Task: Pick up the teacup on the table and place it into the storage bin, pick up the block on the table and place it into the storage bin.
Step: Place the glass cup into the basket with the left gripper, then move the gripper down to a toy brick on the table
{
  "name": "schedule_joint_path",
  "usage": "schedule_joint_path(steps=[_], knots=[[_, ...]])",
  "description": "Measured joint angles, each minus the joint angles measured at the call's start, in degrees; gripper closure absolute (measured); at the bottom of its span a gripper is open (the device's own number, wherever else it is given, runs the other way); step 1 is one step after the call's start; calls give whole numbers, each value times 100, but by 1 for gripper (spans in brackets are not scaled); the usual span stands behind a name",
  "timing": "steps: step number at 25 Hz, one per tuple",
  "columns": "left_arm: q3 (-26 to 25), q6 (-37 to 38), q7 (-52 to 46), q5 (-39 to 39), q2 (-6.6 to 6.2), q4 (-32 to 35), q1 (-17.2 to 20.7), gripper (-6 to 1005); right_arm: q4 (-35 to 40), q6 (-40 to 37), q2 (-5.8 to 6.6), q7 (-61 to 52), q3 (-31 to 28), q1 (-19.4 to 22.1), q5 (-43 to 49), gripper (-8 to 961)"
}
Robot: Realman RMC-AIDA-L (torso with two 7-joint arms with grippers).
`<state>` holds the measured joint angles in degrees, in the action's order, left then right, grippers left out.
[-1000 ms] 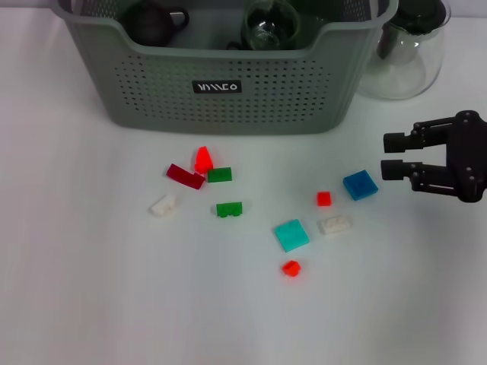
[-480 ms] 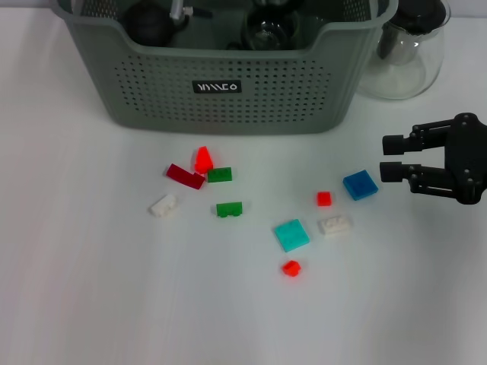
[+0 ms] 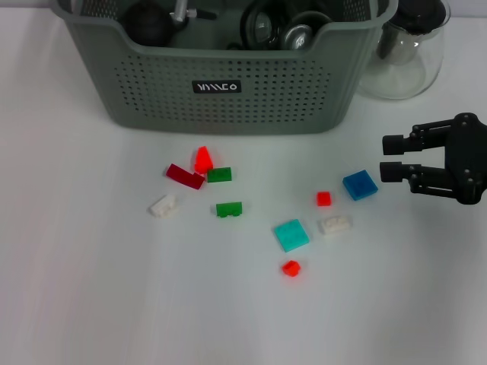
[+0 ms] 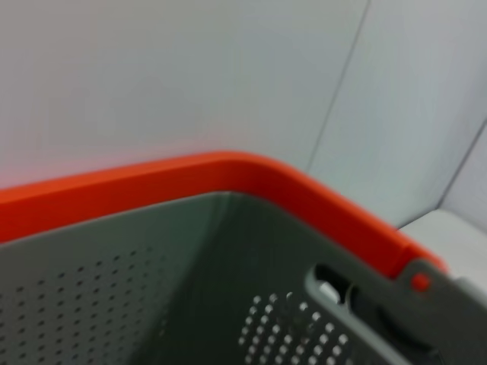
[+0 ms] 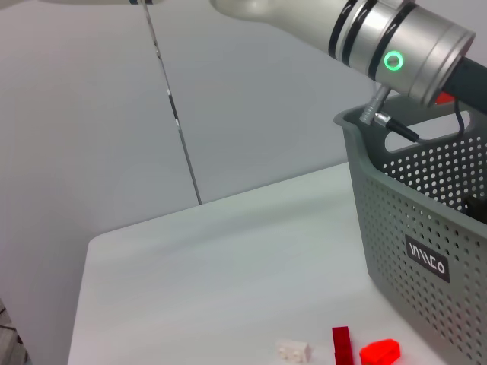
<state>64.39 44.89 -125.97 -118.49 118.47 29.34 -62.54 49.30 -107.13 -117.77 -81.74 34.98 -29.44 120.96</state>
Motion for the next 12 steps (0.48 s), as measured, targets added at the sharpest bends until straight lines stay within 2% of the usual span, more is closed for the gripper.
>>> schedule_joint_path(steps=[2,3,4,5,6,7,8,9,10,12], knots=[[-188,298,-18,30,19,423,197,687,0,-1,0,0,0,0,-4,539],[-369,529,-22,51,68,814,380,680,0,-2,1,0,0,0,-8,539],[-369,529,-22,51,68,814,380,673,0,-2,2,0,0,0,-10,539],[-718,993,-17,151,174,1689,773,667,0,-1,5,0,0,0,-13,539],[-810,1149,-8,240,199,1971,913,660,0,-1,8,0,-1,0,-14,540],[-810,1149,-8,240,199,1971,913,653,0,-2,10,0,0,0,-18,540],[-1003,1496,43,491,250,2587,1264,646,0,-3,11,0,0,-1,-19,540],[-1123,1802,172,742,258,2897,1479,639,0,-6,15,0,-4,-1,-22,540],[-1419,2545,653,1329,267,3346,1885,633,0,-9,20,-3,-9,-10,-25,540],[-1745,3206,1116,1711,281,3509,2145,619,1,-11,27,-15,-17,-27,-27,540]])
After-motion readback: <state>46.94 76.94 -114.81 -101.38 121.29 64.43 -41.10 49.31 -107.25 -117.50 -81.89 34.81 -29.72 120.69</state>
